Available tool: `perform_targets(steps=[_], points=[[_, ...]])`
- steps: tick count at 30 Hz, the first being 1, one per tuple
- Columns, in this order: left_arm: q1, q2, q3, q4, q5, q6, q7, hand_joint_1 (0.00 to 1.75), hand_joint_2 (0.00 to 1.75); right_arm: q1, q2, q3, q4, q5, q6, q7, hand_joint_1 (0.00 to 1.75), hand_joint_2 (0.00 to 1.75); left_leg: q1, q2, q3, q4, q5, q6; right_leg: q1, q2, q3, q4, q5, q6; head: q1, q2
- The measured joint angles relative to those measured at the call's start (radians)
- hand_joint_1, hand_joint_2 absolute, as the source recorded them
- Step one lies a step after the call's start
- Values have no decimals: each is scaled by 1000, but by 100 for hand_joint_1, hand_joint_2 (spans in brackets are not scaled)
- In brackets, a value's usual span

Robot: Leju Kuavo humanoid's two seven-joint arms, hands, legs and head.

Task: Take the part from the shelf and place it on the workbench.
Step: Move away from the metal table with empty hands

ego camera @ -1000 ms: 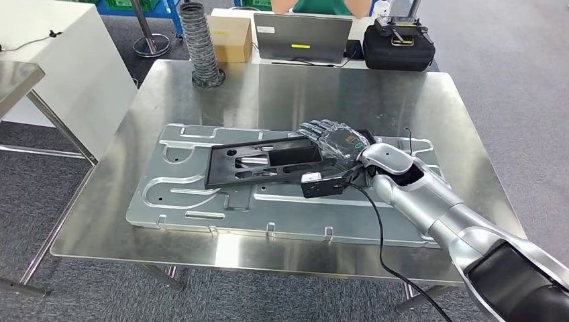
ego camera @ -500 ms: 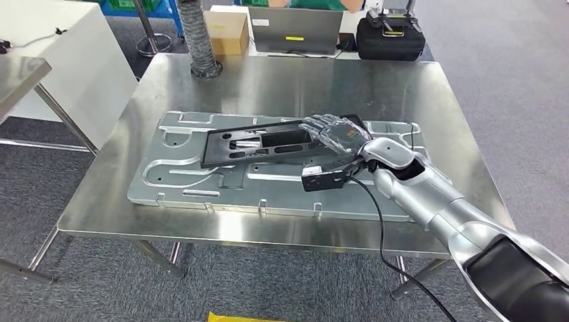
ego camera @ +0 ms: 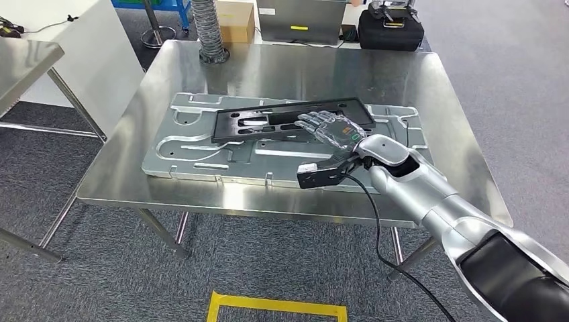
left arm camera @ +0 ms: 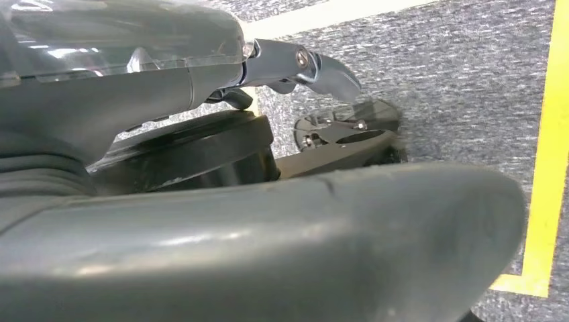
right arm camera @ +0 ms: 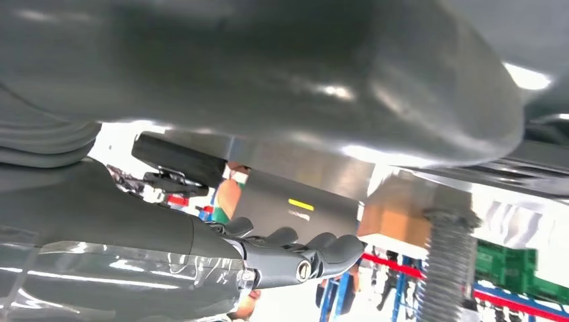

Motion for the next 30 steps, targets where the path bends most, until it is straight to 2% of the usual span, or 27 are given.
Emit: perform_targets(steps=[1,3,4,5,6,7,8,9,10,11,12,14,15,16,18,19,20,21,22,23,24,25,26,27,28,29,30], points=[[-1,0,0,0,0,0,0,0,0,0,0,0,4,1,-3,-1,0,0,2,2,-12,-3,14,7,-1,1,-13,34,-40,4,0,0],[-1,0,0,0,-1,-1,0,0,0,1,0,0,8,2,-8,-3,0,0,1,3,-41,-2,39,15,-3,2,-48,156,-144,8,0,0],[-1,0,0,0,-2,-1,0,0,0,2,0,0,10,3,-10,-3,0,0,1,3,-57,-1,51,16,-3,2,-60,221,-176,10,0,0],[-1,0,0,0,-2,-1,0,0,0,4,0,0,11,4,-12,-2,0,0,0,3,-74,1,62,15,-3,2,-62,267,-181,12,0,0],[0,0,0,0,-2,-1,0,0,0,6,0,0,13,5,-13,-2,0,0,0,3,-90,3,73,14,-3,2,-49,281,-165,12,0,0],[-1,0,0,0,-2,-1,0,0,0,8,0,0,14,6,-14,-2,0,0,0,3,-106,7,83,12,-3,2,-18,258,-137,10,0,0],[-1,0,0,0,-2,-1,1,0,0,8,0,-1,15,8,-16,-2,0,0,0,3,-121,12,92,9,-3,2,31,204,-113,8,0,0],[-1,0,0,0,-2,-1,1,0,0,7,0,-2,15,8,-18,-2,0,0,-2,3,-134,18,100,5,-1,2,86,130,-109,5,0,0],[-1,0,0,0,-2,-1,2,0,0,5,1,-3,14,9,-20,-2,0,0,-3,3,-143,22,107,1,1,2,133,62,-119,1,0,0],[-1,0,0,0,-2,-1,2,0,0,5,1,-5,13,10,-22,-2,0,0,-4,2,-148,24,115,-4,3,2,164,12,-133,-3,0,0],[-1,0,0,0,-2,-1,3,0,0,5,1,-6,13,11,-23,-2,0,0,-4,2,-151,23,124,-10,7,2,176,-15,-143,-7,0,0],[1,0,0,0,-2,-1,4,0,0,6,2,-7,13,15,-24,-2,0,0,-4,2,-157,19,135,-22,5,0,165,-23,-127,-19,0,0],[2,0,0,0,-2,-1,4,0,0,7,4,-7,12,17,-24,0,0,0,-2,1,-165,29,118,-28,3,-2,156,-24,-115,-27,0,0],[3,1,0,0,-1,-1,4,0,0,7,7,-7,12,19,-24,1,0,0,-1,0,-176,56,82,-35,1,-4,144,-27,-101,-34,0,0],[3,2,0,0,0,-1,4,0,0,5,12,-7,10,20,-21,5,0,0,4,0,-207,170,-28,-46,0,-6,113,-27,-75,-43,0,0],[4,3,0,0,0,0,5,0,0,5,13,-7,10,21,-19,7,0,0,6,0,-219,240,-67,-51,1,-6,97,-27,-61,-44,0,0],[4,3,0,0,1,0,5,0,0,5,15,-7,10,21,-18,8,0,0,8,0,-223,296,-81,-55,1,-6,79,-26,-48,-43,0,0],[4,4,0,0,1,0,5,0,0,5,17,-7,10,21,-17,9,0,0,9,0,-215,324,-69,-58,1,-5,62,-25,-35,-42,0,0],[4,4,0,0,1,0,5,0,0,4,18,-7,10,21,-16,11,0,0,10,0,-188,316,-41,-58,1,-5,45,-24,-22,-39,0,0],[4,5,0,0,2,0,5,0,0,3,19,-7,10,21,-14,12,0,0,11,0,-146,275,-15,-57,1,-5,31,-22,-10,-36,0,0],[3,5,0,0,4,0,5,0,0,1,20,-7,10,21,-13,12,0,0,11,-1,-86,206,-7,-53,2,-5,19,-20,0,-32,0,0],[3,6,1,0,6,1,5,0,0,-3,21,-8,10,21,-10,12,0,0,10,-1,-23,123,-17,-47,2,-6,10,-18,10,-27,0,0],[3,6,1,0,8,2,4,0,0,-8,22,-8,9,21,-8,12,0,0,7,-2,20,59,-34,-39,3,-6,5,-18,20,-22,0,0],[3,7,1,0,10,3,4,0,0,-13,23,-9,9,20,-6,12,0,0,4,-3,47,14,-49,-31,2,-7,2,-20,31,-16,0,0],[3,7,1,0,11,3,3,0,0,-16,25,-9,9,20,-4,12,0,0,1,-3,51,-5,-50,-22,2,-8,1,-24,43,-10,0,0],[5,7,1,0,12,3,3,0,0,-18,27,-8,9,20,-2,12,0,0,1,-1,41,-6,-39,-13,1,-7,-2,-28,48,-4,0,0],[6,7,2,0,12,3,2,0,0,-19,28,-7,10,19,-1,12,0,0,2,2,32,-8,-26,-3,-1,-6,-9,-23,38,1,0,0]])
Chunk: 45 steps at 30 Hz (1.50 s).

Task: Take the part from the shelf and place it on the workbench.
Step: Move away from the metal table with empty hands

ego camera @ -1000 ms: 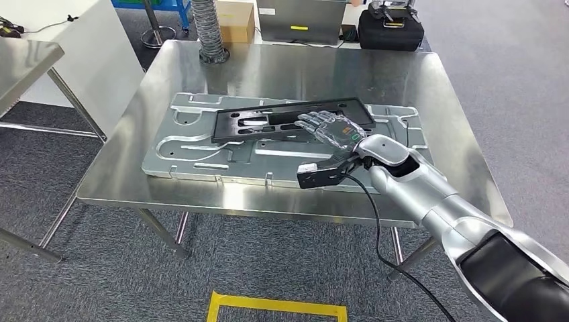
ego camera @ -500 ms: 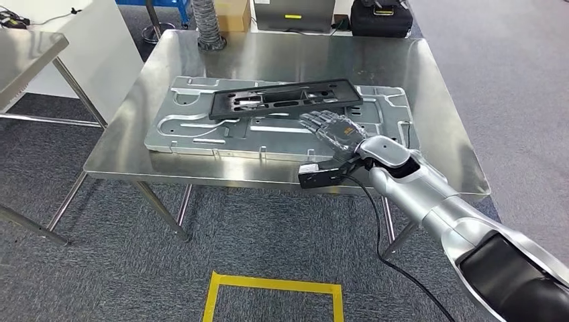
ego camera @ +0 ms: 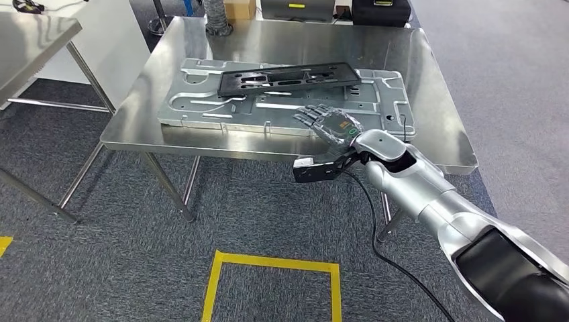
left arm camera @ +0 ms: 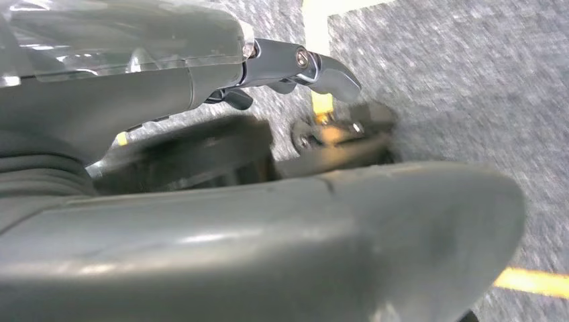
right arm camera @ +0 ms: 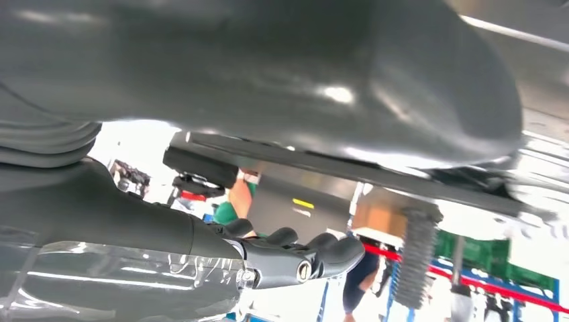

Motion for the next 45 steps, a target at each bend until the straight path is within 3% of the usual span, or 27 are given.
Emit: perform_targets(steps=[2,4,5,7,9,11,12,14,16,19,20,22,23,25,27,28,30,32,34,35,36,38,39,40,42,43,45], points=[[1,0,1,0,0,0,-1,0,0,0,1,3,1,-1,2,-1,0,0,3,5,-26,-4,30,17,-2,3,-28,65,-83,7,0,0],[2,0,2,0,1,0,-2,0,0,-1,2,7,3,-3,2,-2,0,0,1,5,-62,-2,58,23,-3,4,-60,197,-184,10,0,0],[2,0,2,0,1,0,-3,0,0,0,2,8,4,-4,2,-2,0,0,0,5,-81,-1,72,23,-3,5,-67,257,-203,12,0,0],[3,0,3,0,1,0,-4,0,0,-1,2,12,7,-6,2,-2,0,0,0,6,-121,5,98,19,-4,5,-41,299,-170,14,0,0],[1,-1,3,0,0,0,-4,0,0,-3,2,13,10,-7,1,-2,0,0,0,6,-155,15,119,13,-5,5,48,213,-128,11,0,0],[-2,-2,3,0,-3,0,-3,0,0,-10,2,11,12,-7,-1,-2,0,0,-2,6,-179,27,137,4,-2,5,155,69,-157,4,0,0],[-4,-2,3,0,-5,-1,-3,0,0,-14,0,10,13,-8,-2,-2,0,0,-3,6,-185,29,146,-1,1,5,186,20,-176,-1,0,0],[-6,-3,3,0,-9,-2,-1,0,0,-15,-3,9,17,-11,-4,-1,0,0,-3,7,-191,25,164,-13,3,3,192,-8,-179,-14,0,0],[-7,-3,3,0,-13,-3,2,0,0,-12,-6,9,23,-13,-9,1,0,0,0,5,-207,46,133,-24,0,0,173,-11,-154,-30,0,0],[-9,-2,3,0,-14,-3,3,0,0,-12,-10,7,31,-16,-19,3,0,0,4,4,-254,214,-17,-36,0,0,125,-12,-112,-44,0,0],[-10,-2,3,0,-14,-3,4,0,0,-10,-11,6,33,-16,-20,3,0,0,5,4,-264,278,-45,-38,1,0,108,-11,-98,-44,0,0],[-11,-2,3,0,-14,-3,5,0,0,-7,-13,6,38,-16,-21,3,0,0,5,4,-243,330,-24,-39,2,2,75,-8,-73,-41,0,0],[-12,-1,3,0,-15,-3,5,0,0,-6,-14,6,41,-16,-21,3,0,0,5,4,-209,306,4,-37,2,3,59,-7,-61,-39,0,0],[-15,-1,3,0,-15,-3,6,0,0,-6,-18,1,44,-17,-23,5,0,0,4,2,-98,173,24,-28,4,4,34,-4,-40,-31,0,0],[-21,0,2,0,-15,-4,8,0,0,-5,-28,-12,48,-19,-34,7,0,0,-1,-2,-7,40,-7,-17,5,2,21,-3,-20,-21,0,0],[-23,0,2,0,-15,-5,9,0,0,-2,-34,-21,49,-22,-43,7,0,0,-4,-3,10,7,-18,-11,5,1,18,-6,-10,-14,0,0],[-23,0,2,0,-15,-6,12,0,0,14,-56,-42,54,-33,-66,5,0,0,-4,-3,-3,-7,-3,3,3,-1,11,-11,1,-1,0,0],[-23,-1,2,0,-12,-6,16,0,0,44,-87,-72,62,-52,-91,-1,0,0,0,-2,-26,-12,25,20,1,1,-9,35,-62,8,0,0],[-21,-1,2,0,-6,-6,18,0,0,83,-122,-116,75,-73,-128,-9,0,0,-2,-3,-55,-11,50,30,-2,5,-39,154,-171,14,0,0],[-18,-1,3,0,-2,-6,18,0,0,107,-138,-141,84,-84,-150,-13,0,0,-3,-3,-71,-9,62,31,-2,7,-50,219,-203,17,0,0],[-14,-1,3,0,1,-6,18,0,0,136,-153,-171,94,-96,-175,-14,0,0,-4,-3,-86,-7,72,31,-2,9,-52,266,-211,19,0,0],[-6,-1,3,0,3,-6,18,0,0,217,-181,-241,111,-123,-224,-16,0,0,-4,-4,-118,1,91,30,-3,9,-9,272,-167,21,0,0],[-3,-1,3,0,3,-6,18,0,0,267,-194,-290,117,-143,-244,-23,0,0,-4,-5,-133,7,98,29,-2,9,37,223,-143,20,0,0],[0,-1,3,0,3,-6,18,0,0,320,-204,-346,121,-168,-257,-38,0,0,-5,-7,-145,14,104,26,0,7,96,151,-139,16,0,0],[5,-1,4,0,4,-6,18,0,0,428,-214,-471,133,-223,-259,-84,0,0,-8,-11,-161,24,115,17,5,3,186,19,-166,6,0,0],[6,-1,4,0,4,-6,18,0,0,478,-214,-534,145,-243,-253,-111,0,0,-9,-12,-164,24,122,11,9,1,205,-13,-180,1,0,0],[9,0,5,0,6,-5,18,0,0,561,-208,-651,182,-266,-230,-142,0,0,-10,-12,-169,23,131,1,8,-3,198,-23,-170,-12,0,0]])
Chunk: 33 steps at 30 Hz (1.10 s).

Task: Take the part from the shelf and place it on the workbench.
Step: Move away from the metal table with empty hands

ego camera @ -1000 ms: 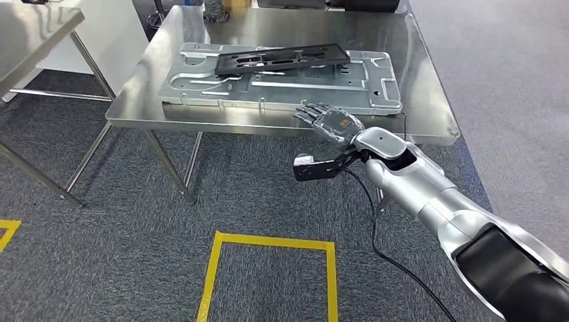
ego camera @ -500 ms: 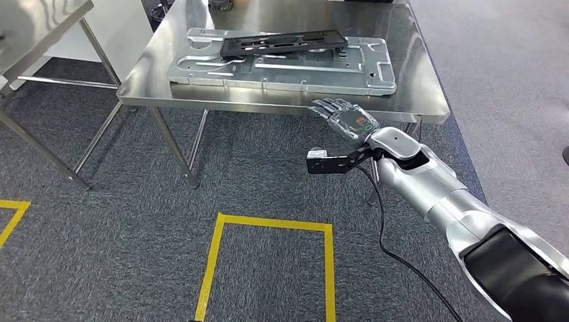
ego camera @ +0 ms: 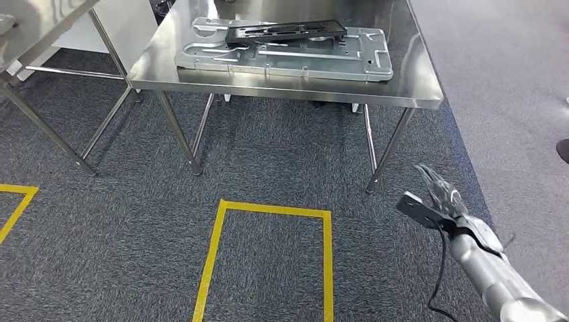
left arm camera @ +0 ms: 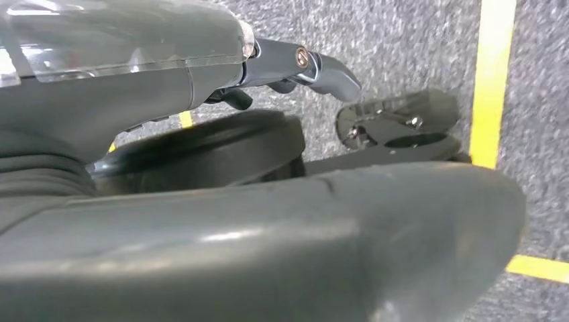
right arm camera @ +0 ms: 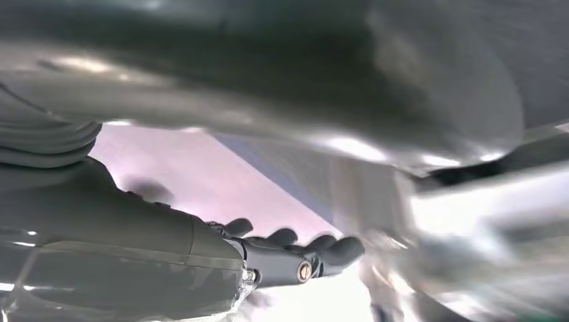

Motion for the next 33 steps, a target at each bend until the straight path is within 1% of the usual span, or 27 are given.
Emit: perform_targets(steps=[1,2,4,5,6,7,8,10,12,13,14,15,16,17,18,20,21,22,23,24,25,27,28,30,31,32,33], points=[[1,1,0,0,1,1,0,0,0,29,7,-50,23,-7,12,-3,0,0,0,1,-7,10,-15,-5,-3,-1,-9,-2,10,-8,0,0],[2,2,1,0,1,2,1,0,0,52,17,-94,47,-13,22,-1,0,0,1,3,-17,36,-49,-10,-6,-2,-21,-4,21,-16,0,0],[1,3,1,0,2,2,2,0,0,90,39,-170,101,-17,27,-3,0,0,5,6,-46,145,-154,-20,-9,-1,-47,-5,45,-25,0,0],[1,3,1,0,3,2,2,0,0,106,49,-202,125,-15,25,-8,0,0,7,7,-57,212,-194,-24,-9,-1,-62,-3,56,-27,0,0],[0,4,1,0,3,2,3,0,0,118,57,-228,146,-11,24,-13,0,0,8,7,-61,265,-212,-26,-8,-1,-78,-1,67,-26,0,0],[0,4,1,0,3,3,3,0,0,127,65,-250,164,-8,25,-14,0,0,8,7,-50,289,-206,-26,-7,-1,-96,2,78,-26,0,0],[0,4,1,0,3,3,3,0,0,131,71,-270,179,-7,31,-9,0,0,8,7,-23,279,-182,-23,-6,0,-113,6,88,-25,0,0],[-3,5,2,0,4,4,3,0,0,138,84,-305,209,-13,51,21,0,0,4,6,80,162,-141,-10,-4,3,-140,11,108,-21,0,0],[-7,7,2,0,5,5,4,0,0,149,106,-343,247,-25,69,68,0,0,-1,5,190,9,-154,2,-2,3,-153,12,126,-14,0,0],[-8,8,3,-1,6,5,5,0,0,158,122,-361,271,-30,74,91,0,0,-4,5,219,-36,-163,4,-3,2,-154,9,136,-9,0,0],[-7,9,5,-1,6,5,6,0,0,168,140,-378,296,-35,77,111,0,0,-5,5,229,-60,-164,5,-2,2,-155,4,148,-3,0,0],[-5,9,7,-1,7,5,6,0,0,180,159,-395,320,-40,81,129,0,0,-4,7,223,-64,-152,8,-4,2,-155,0,154,2,0,0],[-3,9,10,0,8,6,7,0,0,192,177,-410,341,-44,86,145,0,0,-2,9,216,-70,-139,14,-5,4,-159,2,147,6,0,0],[-2,10,12,0,9,7,8,0,0,204,195,-424,360,-49,93,161,0,0,1,11,206,-75,-125,21,-5,6,-168,20,119,9,0,0],[-1,10,13,0,10,9,8,0,0,214,209,-436,376,-54,103,178,0,0,3,14,193,-77,-111,26,-7,8,-182,57,72,11,0,0],[0,10,16,0,10,13,9,0,0,227,245,-461,406,-66,128,220,0,0,1,18,158,-71,-88,30,-9,11,-213,184,-34,16,0,0],[0,11,17,0,9,15,9,0,0,234,268,-474,421,-72,140,241,0,0,1,20,139,-66,-77,28,-11,11,-220,246,-58,20,0,0],[0,11,17,0,8,16,10,0,0,242,292,-486,435,-77,150,261,0,0,2,21,119,-59,-67,26,-13,11,-216,287,-57,25,0,0],[0,11,17,0,7,17,10,0,0,252,315,-497,447,-79,155,274,0,0,5,23,98,-50,-58,22,-17,11,-197,297,-33,29,0,0],[0,11,18,0,6,17,11,0,0,260,335,-504,457,-80,157,283,0,0,7,23,77,-39,-51,17,-22,11,-163,274,-2,33,0,0],[0,12,18,0,4,18,11,0,0,266,352,-508,464,-81,160,289,0,0,8,23,56,-26,-46,11,-28,11,-111,216,11,37,0,0],[-2,12,18,-1,-1,21,15,0,0,270,378,-516,473,-92,175,299,0,0,8,25,23,1,-38,-3,-29,12,-13,82,-14,34,0,0],[-3,13,18,-1,-5,25,17,0,0,273,391,-525,478,-104,187,303,0,0,8,26,14,10,-34,-11,-26,12,15,37,-35,27,0,0],[-2,13,18,-1,-11,36,25,0,0,285,422,-549,487,-134,207,313,0,0,12,28,12,12,-22,-26,-19,10,18,18,-39,5,0,0],[-2,13,18,-1,-14,44,31,0,44,291,440,-563,492,-148,210,321,0,44,15,27,10,16,-27,-33,-18,8,15,17,-32,-6,0,0],[0,14,18,-1,-17,54,39,0,87,296,459,-577,496,-159,206,332,0,87,18,25,4,32,-48,-40,-17,6,9,16,-23,-17,0,0],[1,14,18,-1,-22,65,47,0,131,300,478,-589,500,-166,198,345,0,131,20,24,-9,67,-85,-45,-17,4,1,14,-14,-26,0,0]])
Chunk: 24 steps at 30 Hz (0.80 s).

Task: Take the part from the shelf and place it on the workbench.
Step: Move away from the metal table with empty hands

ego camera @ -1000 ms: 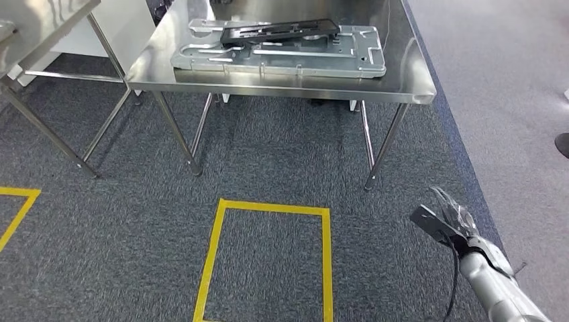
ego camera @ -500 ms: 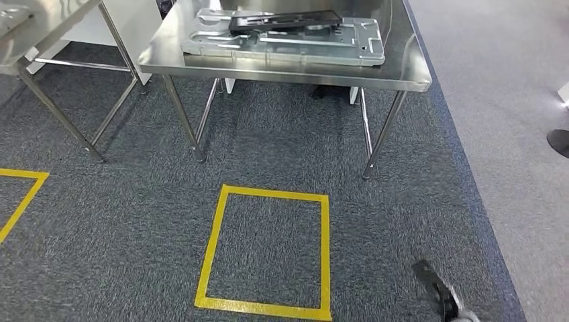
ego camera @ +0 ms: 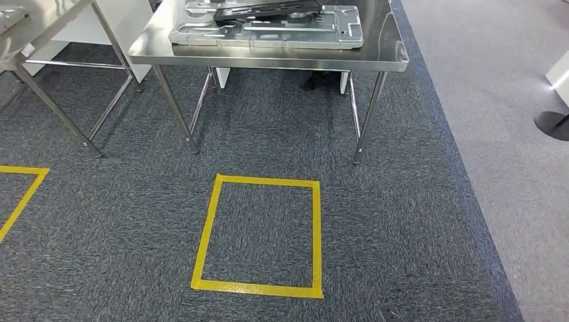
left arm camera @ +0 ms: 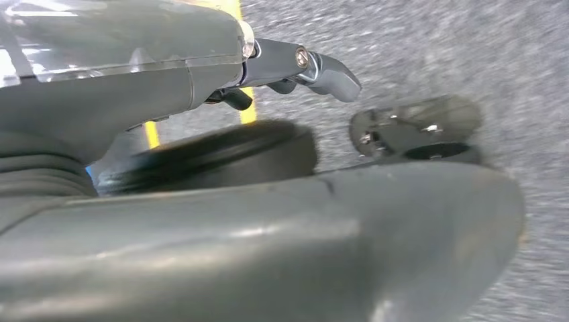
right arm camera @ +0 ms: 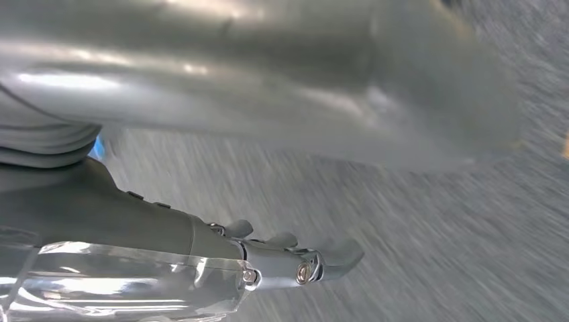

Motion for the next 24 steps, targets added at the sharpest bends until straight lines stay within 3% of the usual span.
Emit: perform_targets(steps=[1,2,3,4,5,7,9,10,13,15,17,19,20,21,22,24], points=[[1,0,0,0,-3,12,8,0,175,3,19,-10,3,-1,-13,13,0,175,1,-1,-17,54,-49,-4,1,-1,-9,0,8,-6,0,0],[1,0,-1,0,-6,23,16,0,175,6,37,-16,6,5,-30,23,0,131,1,-2,-34,118,-92,-8,3,0,-19,1,17,-10,0,0],[2,1,-1,0,-8,32,21,0,175,8,53,-20,8,14,-45,30,0,87,1,-2,-47,175,-118,-9,6,0,-29,1,25,-12,0,0],[2,1,-1,0,-9,39,24,0,175,9,68,-21,10,26,-60,35,0,87,1,-2,-49,210,-122,-10,8,1,-38,2,32,-12,0,0],[2,2,-1,0,-9,42,27,0,175,9,80,-21,12,36,-69,37,0,87,0,-2,-32,209,-107,-7,10,2,-47,2,38,-12,0,0],[1,3,-1,0,-10,44,29,0,175,7,101,-21,14,51,-75,37,0,175,-2,-4,56,98,-59,5,13,3,-58,3,49,-9,0,0],[-1,6,-1,0,-13,42,33,0,175,3,116,-21,14,60,-71,31,0,175,-8,-5,150,-42,-42,20,17,3,-64,4,57,-2,0,0],[-2,7,-1,0,-15,41,37,0,175,1,120,-20,14,64,-68,29,0,175,-11,-5,173,-80,-43,25,18,3,-66,4,61,3,0,0],[-2,8,-2,0,-19,38,59,0,175,-4,128,-18,14,75,-58,20,0,175,-11,-4,175,-105,-36,37,18,2,-69,5,68,21,0,0],[-4,8,-2,0,-20,33,76,0,175,-5,130,-18,14,80,-55,15,0,175,-7,-1,171,-117,-21,50,17,5,-91,50,32,30,0,0],[-4,8,-2,0,-21,23,91,0,175,-6,133,-17,15,86,-46,13,0,175,-8,1,160,-119,-11,58,13,7,-144,172,-43,35,0,0],[-3,11,-11,-3,-14,15,101,0,175,0,134,-12,17,87,-32,12,0,175,-11,3,147,-114,-6,59,10,7,-182,272,-81,41,0,0],[-2,14,-24,-9,-2,13,104,0,175,7,134,-6,19,83,-27,12,0,175,-12,4,142,-109,-5,59,9,7,-175,272,-71,43,0,0],[-1,17,-43,-17,14,13,106,0,175,16,134,1,21,77,-24,12,0,175,-11,3,137,-102,-5,57,7,7,-148,232,-46,44,0,0],[-1,20,-65,-26,35,12,106,0,175,24,134,8,24,69,-22,13,0,175,-11,2,132,-95,-6,55,6,7,-108,164,-14,43,0,0],[0,26,-106,-43,81,12,107,0,175,41,134,21,27,52,-20,14,0,175,-14,1,123,-80,-9,46,8,7,-47,48,20,34,0,0]])
